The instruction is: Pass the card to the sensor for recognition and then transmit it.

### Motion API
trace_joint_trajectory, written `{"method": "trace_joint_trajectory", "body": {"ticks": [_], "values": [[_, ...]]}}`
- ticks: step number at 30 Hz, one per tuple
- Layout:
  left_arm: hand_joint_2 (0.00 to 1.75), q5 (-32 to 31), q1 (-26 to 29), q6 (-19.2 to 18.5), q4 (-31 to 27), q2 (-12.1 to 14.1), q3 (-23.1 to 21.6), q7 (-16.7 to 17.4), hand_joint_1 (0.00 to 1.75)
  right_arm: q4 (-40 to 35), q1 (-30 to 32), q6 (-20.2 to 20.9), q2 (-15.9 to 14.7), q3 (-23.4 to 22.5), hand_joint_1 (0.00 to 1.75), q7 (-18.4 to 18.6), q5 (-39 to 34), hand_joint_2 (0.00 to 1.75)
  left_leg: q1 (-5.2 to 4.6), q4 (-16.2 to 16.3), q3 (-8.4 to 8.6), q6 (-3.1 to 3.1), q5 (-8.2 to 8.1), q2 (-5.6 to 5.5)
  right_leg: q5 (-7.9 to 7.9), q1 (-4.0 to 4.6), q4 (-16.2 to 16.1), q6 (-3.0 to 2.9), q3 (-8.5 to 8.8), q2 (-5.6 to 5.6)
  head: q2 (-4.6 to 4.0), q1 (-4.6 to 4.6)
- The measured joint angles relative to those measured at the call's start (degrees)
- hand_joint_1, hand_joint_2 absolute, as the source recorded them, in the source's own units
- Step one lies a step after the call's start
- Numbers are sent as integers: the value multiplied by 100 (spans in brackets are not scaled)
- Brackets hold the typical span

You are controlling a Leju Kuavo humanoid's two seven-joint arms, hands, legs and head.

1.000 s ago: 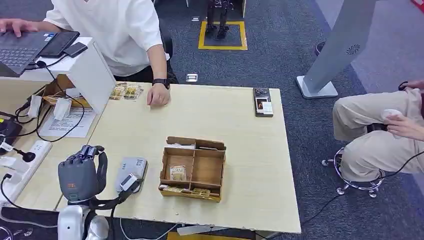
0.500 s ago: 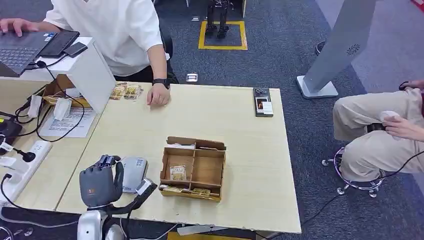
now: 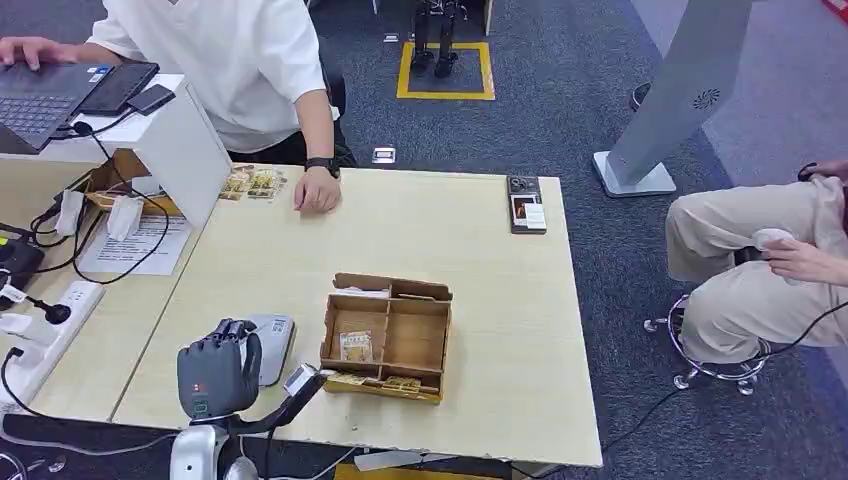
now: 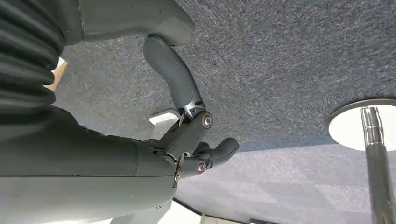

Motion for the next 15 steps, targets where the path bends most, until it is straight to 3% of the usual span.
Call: {"method": "trace_joint_trajectory", "body": {"ticks": [2, 6, 15], "values": [[175, 2, -1, 0, 57, 26, -35, 95, 175, 2, 2, 0, 0, -2, 0, 2, -4, 175, 0, 0, 0, 0, 0, 0, 0, 0, 0, 0, 0, 0, -2, 2], [175, 107, -2, 0, 188, 267, -468, 903, 175, 7, 13, 0, -4, 4, 0, 15, -100, 175, 0, 0, 0, 0, 0, 0, 0, 0, 0, 0, 0, 0, 0, -2], [175, -13, -15, 0, 476, 376, -614, 1193, 175, 7, 12, 0, -7, -2, 0, 20, -33, 175, 0, 0, 1, 0, 0, 0, 0, 0, 0, 0, 0, 0, -2, 0]]}}
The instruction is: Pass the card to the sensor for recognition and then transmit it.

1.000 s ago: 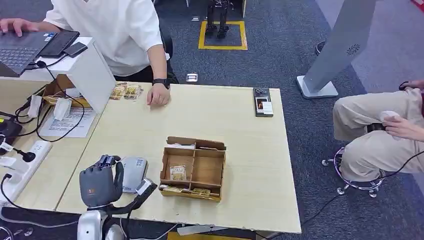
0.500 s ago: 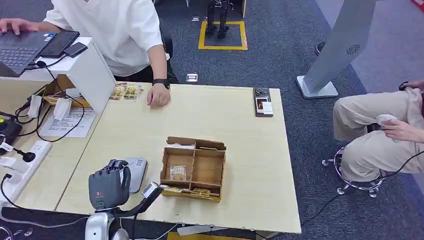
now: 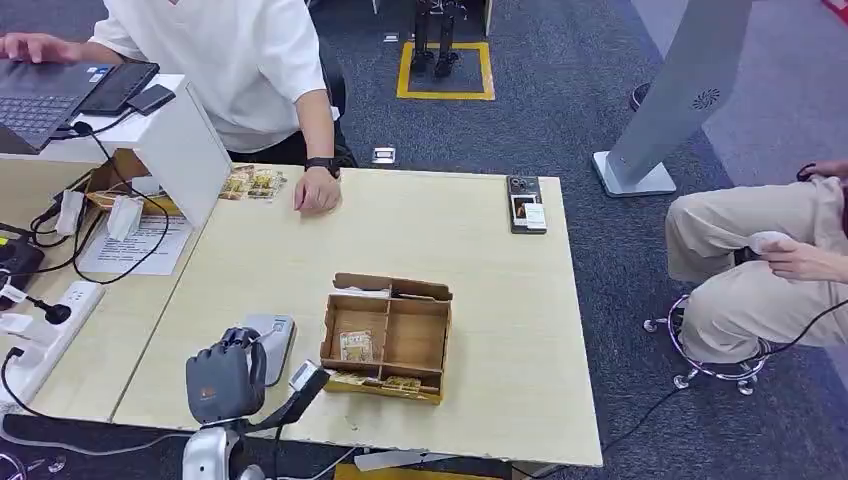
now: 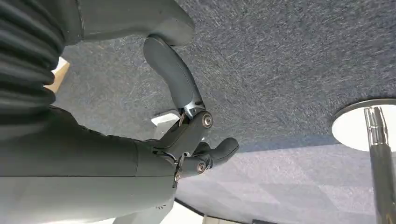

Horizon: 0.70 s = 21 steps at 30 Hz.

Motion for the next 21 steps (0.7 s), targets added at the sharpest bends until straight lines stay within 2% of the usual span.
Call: {"method": "trace_joint_trajectory", "body": {"ticks": [8, 15, 21], "values": [[175, 0, -2, 0, 94, 9, -2, 0, 175, 0, -1, 0, 0, 0, 0, 0, 0, 175, 0, 0, 0, 0, 0, 0, 0, 0, 0, 0, 0, 0, 2, 0], [175, -22, -101, 0, 221, 9, -2, 363, 175, 0, -2, 0, 2, 0, 0, 44, 0, 175, 0, 0, 0, 0, 0, 0, 0, 0, 0, 0, 1, -1, 0, 0], [175, -22, -163, 2, 360, 13, -50, 468, 175, 0, -1, 0, 2, 0, 0, 55, 11, 175, 0, 0, 2, 0, 0, 0, 0, 0, 0, 0, 2, -1, 0, 2]]}}
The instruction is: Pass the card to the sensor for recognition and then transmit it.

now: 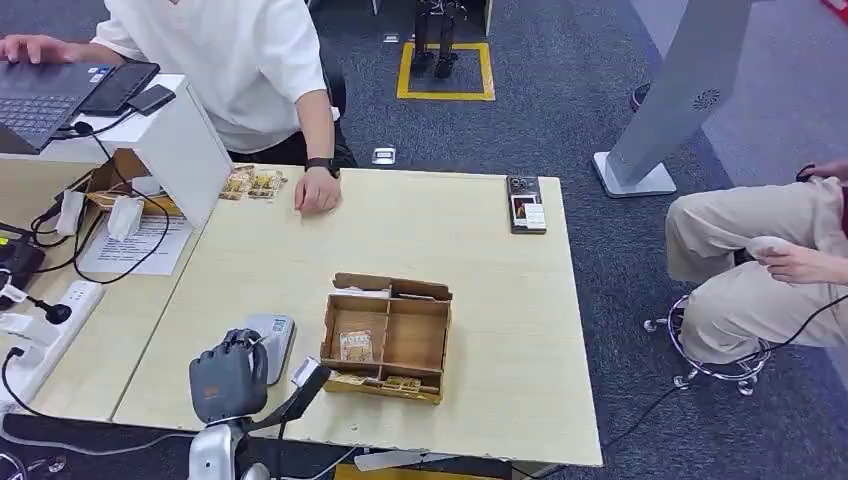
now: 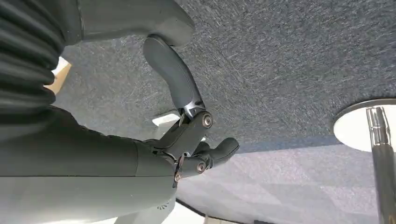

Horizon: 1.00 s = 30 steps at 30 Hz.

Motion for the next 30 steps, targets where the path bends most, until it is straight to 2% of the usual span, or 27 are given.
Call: {"method": "trace_joint_trajectory", "body": {"ticks": [5, 9, 30], "values": [[175, 0, -26, 7, 96, 17, -22, 13, 175, 4, 1, 0, 0, 0, 0, 35, 18, 175, 0, 0, 1, 0, 0, 0, 0, 0, 0, 0, 0, 0, 0, -2], [175, 28, -77, 15, 217, 68, -168, 309, 175, 11, 1, 0, 0, 0, 0, 37, 16, 175, 0, 0, 1, 0, 0, 0, 0, 0, 0, 0, 2, -1, 0, -2], [175, 92, -308, 15, 853, 131, -313, 227, 175, 57, 1, 0, 0, 0, 0, 24, -13, 175, 0, -1, 28, 0, 0, -2, 0, 0, 0, 0, 30, -5, 0, -2]]}}
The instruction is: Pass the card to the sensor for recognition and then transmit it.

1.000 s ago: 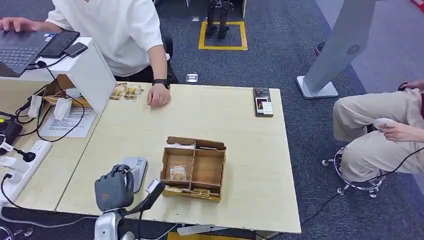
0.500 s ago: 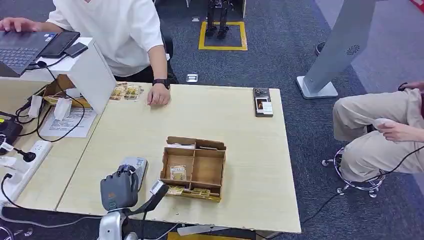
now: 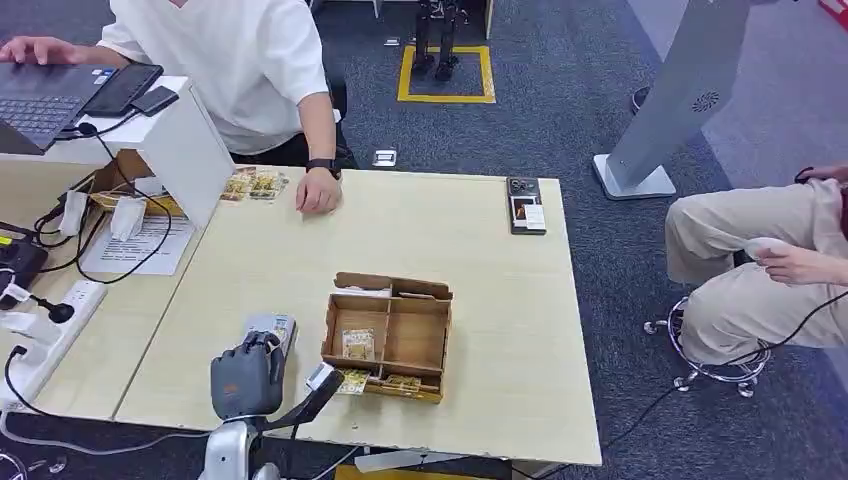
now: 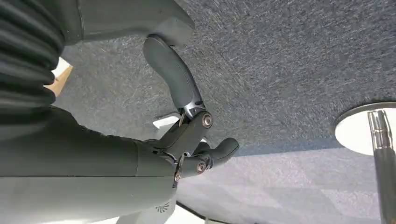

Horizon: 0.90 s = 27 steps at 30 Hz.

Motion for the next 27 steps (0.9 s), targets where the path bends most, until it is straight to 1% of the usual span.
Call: {"method": "trace_joint_trajectory", "body": {"ticks": [7, 15, 22, 23, 24, 25, 26, 27], "values": [[175, -13, -8, 0, 15, 0, 0, -2, 175, 13, 0, 0, 0, 0, 0, -13, -7, 175, 0, 0, 5, 0, 0, 0, 0, 0, 0, 0, 7, 0, 0, 0], [175, -7, 50, 4, -183, -13, 44, -98, 175, 17, 0, 0, 0, 0, 0, -33, 0, 175, 0, 0, 6, 0, 0, -1, 0, 0, 0, 0, 7, 0, 0, 0], [175, -7, 56, 4, -195, -15, 48, -110, 175, 17, 0, 0, 0, 0, 0, -31, 2, 175, 0, 0, 5, 0, 0, 0, 0, 0, 0, 0, 7, 0, 2, 0], [175, 15, 134, 9, -407, -57, 149, -254, 175, 17, 2, 0, 0, 0, 0, -26, 18, 175, 0, 0, 4, 0, 0, 0, 0, 0, 0, 0, 6, 0, 0, 0], [175, 59, 255, 9, -818, -197, 424, -595, 175, 17, 0, 0, 0, -2, 0, -26, 42, 175, 0, 0, 0, 0, 0, 0, 0, 0, 0, 0, 1, 0, 0, 0], [175, 85, 336, 7, -1071, -302, 642, -678, 175, 17, 1, 0, 0, -2, 0, -15, 52, 175, 0, 0, -5, 0, 0, 0, 0, 0, 0, 0, -5, 1, 0, 0], [175, 83, 401, 4, -1264, -361, 769, -704, 175, 17, -2, 0, 0, -2, 0, 0, 55, 175, 0, 0, -7, 0, 0, 0, 0, 1, 0, 0, -6, 0, 0, 0], [175, 83, 409, 2, -1300, -376, 795, -710, 175, 17, -1, 0, 0, -2, 0, 2, 55, 175, 0, 0, -8, 0, 0, -1, 0, 1, 0, 0, -7, 0, 0, 0]]}}
